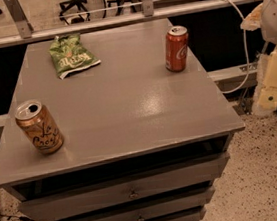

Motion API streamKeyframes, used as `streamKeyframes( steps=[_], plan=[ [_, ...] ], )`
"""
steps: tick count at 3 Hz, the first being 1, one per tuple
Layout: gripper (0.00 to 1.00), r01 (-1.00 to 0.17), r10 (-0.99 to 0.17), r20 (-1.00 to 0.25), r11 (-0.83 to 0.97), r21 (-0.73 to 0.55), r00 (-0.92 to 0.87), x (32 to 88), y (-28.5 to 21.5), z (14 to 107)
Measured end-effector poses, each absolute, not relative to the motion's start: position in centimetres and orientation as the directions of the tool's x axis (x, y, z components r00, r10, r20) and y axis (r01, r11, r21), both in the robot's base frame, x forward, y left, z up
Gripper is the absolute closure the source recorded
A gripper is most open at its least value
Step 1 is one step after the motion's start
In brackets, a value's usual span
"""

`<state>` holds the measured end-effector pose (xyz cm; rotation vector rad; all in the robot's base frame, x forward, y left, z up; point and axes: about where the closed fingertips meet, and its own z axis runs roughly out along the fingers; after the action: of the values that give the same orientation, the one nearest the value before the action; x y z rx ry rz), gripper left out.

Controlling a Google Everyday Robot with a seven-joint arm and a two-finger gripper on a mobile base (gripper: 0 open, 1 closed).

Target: Move green jalapeno chip bag near coke can

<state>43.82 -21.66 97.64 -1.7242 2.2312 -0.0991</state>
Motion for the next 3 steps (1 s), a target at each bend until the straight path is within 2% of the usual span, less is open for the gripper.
streamKeyframes(
  steps=[2,3],
  plan=[
    [0.0,-0.935,-0.954,-0.231,0.247,-0.255,-0.189,45.2,-20.2,97.4],
    [0.0,-0.945,-0.949,-0.297,0.19,-0.265,-0.108,48.8,-16.4,96.5]
  ],
)
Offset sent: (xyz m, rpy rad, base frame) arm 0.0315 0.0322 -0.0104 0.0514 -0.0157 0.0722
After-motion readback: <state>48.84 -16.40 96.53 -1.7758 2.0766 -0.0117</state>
